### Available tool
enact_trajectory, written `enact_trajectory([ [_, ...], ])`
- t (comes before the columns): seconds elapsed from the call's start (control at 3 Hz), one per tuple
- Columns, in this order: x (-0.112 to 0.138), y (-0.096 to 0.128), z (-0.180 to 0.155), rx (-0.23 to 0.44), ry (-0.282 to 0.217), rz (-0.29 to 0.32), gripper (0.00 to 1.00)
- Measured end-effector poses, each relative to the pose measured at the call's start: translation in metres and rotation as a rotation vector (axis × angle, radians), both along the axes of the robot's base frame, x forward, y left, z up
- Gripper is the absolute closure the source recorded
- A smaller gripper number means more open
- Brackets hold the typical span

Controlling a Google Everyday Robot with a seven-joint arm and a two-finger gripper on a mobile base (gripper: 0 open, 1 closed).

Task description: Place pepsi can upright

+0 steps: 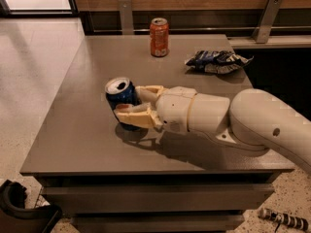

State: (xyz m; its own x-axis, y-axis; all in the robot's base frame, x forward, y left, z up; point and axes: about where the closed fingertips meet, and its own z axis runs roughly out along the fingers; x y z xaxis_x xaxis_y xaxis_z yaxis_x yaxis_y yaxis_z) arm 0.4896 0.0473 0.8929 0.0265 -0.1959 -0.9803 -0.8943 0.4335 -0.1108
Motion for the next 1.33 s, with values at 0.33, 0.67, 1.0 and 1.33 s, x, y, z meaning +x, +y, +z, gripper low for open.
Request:
enact_trajectory([
  [0.33,-0.001,0.014,0.005,0.003,-0.014,0.032,1.0],
  [0.67,-0.001,0.028,-0.006,0.031,0.006,0.055,1.0],
  [1.0,-0.003,0.028,-0.02,0.053,0.038,0.045,1.0],
  [1.33,-0.007,0.022,-0.033,0.07,0.072,0.017,1.0],
])
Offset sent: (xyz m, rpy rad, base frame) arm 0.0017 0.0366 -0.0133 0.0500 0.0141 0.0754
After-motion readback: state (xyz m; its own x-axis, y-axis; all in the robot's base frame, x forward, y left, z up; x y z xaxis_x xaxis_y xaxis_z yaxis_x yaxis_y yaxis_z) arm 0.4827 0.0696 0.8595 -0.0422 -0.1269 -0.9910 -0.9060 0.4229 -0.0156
